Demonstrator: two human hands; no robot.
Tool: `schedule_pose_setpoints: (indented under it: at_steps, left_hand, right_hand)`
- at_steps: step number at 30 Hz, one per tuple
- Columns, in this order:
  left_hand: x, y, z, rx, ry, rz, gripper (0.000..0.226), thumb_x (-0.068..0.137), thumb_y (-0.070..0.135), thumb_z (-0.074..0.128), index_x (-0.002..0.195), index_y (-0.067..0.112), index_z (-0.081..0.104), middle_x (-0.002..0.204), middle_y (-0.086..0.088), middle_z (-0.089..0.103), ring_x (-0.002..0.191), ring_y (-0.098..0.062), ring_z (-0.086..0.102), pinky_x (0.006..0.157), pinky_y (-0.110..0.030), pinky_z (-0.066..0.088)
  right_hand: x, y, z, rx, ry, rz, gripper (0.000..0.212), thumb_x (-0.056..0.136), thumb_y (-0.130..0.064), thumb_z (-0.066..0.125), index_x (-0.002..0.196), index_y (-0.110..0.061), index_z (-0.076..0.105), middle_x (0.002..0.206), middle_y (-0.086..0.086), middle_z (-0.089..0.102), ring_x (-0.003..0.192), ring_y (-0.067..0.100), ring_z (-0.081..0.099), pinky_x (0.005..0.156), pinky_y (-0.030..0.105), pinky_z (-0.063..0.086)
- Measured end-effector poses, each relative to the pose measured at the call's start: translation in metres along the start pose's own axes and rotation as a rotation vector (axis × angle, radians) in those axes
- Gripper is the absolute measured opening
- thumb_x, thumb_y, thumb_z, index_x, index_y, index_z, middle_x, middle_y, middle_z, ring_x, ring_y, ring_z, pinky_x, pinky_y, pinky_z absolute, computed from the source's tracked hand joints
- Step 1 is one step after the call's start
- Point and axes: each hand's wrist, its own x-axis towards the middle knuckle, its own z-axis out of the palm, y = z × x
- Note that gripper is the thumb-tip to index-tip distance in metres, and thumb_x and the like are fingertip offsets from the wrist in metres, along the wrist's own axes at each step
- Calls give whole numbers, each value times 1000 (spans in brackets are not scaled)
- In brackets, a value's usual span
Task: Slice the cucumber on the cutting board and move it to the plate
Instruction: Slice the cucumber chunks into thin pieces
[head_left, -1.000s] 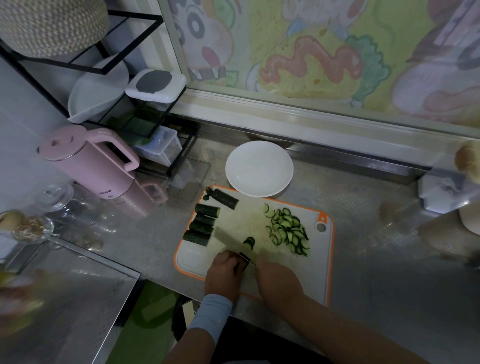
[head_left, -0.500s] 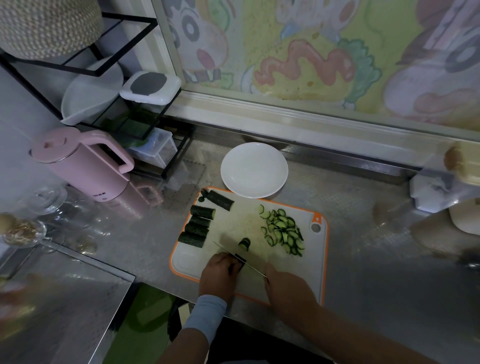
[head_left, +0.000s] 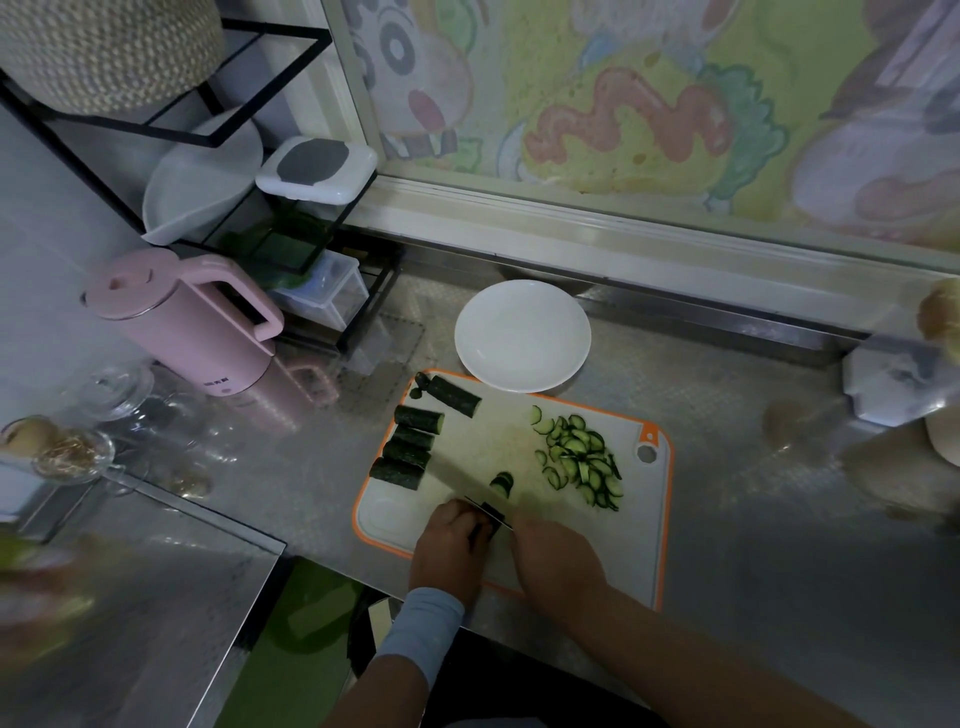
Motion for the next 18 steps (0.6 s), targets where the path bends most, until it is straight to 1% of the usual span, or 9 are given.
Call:
schedule_pose_setpoints:
  at_steps: [2,3,5,7,9,12,15,17,18]
  left_hand:
    - [1,0,0,18,-20,-29,5,79,20,72,83,16,73,85,-1,62,84,-21,58,66,-23,42]
    - [2,0,0,21,-31,-36,7,81,21,70,84,16,73,87,-2,62,85,-21,57,67,-22,40]
    - [2,-1,-1,23,-47,-29,10,84,23,67,88,17,73,92,-1,63,89,-19,57,71,-20,37]
    - [2,-1,-2,34,-45,-20,11,85,26,66,91,20,74,95,1,63,92,-16,56,73,-16,35]
    - [2,0,-2,19,-33,-23,10,83,25,68,89,21,74,94,2,64,89,-16,58,74,-16,37]
    - [2,-1,-2,21,-29,-13,9,82,24,69,88,21,74,92,2,64,88,-17,58,73,-21,43]
    - [3,-2,-3,23,-26,-5,9,82,22,69,89,20,74,92,1,64,87,-18,59,74,-20,42]
    - [2,-1,-3,23,-26,-16,8,81,22,70,88,19,74,92,1,64,87,-18,59,74,-22,44]
    - [1,0,-3,20,-19,-18,8,80,22,71,87,19,74,90,1,64,85,-18,59,72,-23,45]
  right_hand:
    - [0,0,-4,-11,7,1,16,74,-21,55,90,-19,51,56,-1,59,44,11,58,38,21,41]
    - [-2,0,-5,-55,30,-15,17,78,-21,53,93,-19,49,60,-1,61,49,11,60,41,22,43]
    - [-8,0,-9,-65,-8,-1,19,94,-18,40,110,-15,49,87,3,66,76,19,66,61,30,46]
    - [-18,5,-11,-49,-45,17,27,101,-23,32,121,-12,48,101,7,64,90,26,62,67,34,40]
    - [-28,9,-12,-39,15,27,30,103,-26,30,122,-12,47,99,8,64,87,28,62,63,34,34]
    - [-37,13,-15,-44,-30,40,29,103,-28,30,123,-14,46,98,6,64,87,28,62,61,32,32]
    - [-39,16,-18,-43,-68,49,26,101,-27,33,120,-15,46,92,5,64,82,26,62,59,32,31]
    - [-38,16,-15,-58,-74,37,16,94,-24,51,108,-16,50,76,1,63,65,21,62,52,28,28]
    - [-36,17,-11,-66,-62,25,18,87,-23,60,102,-16,53,67,-1,61,56,18,60,48,26,26]
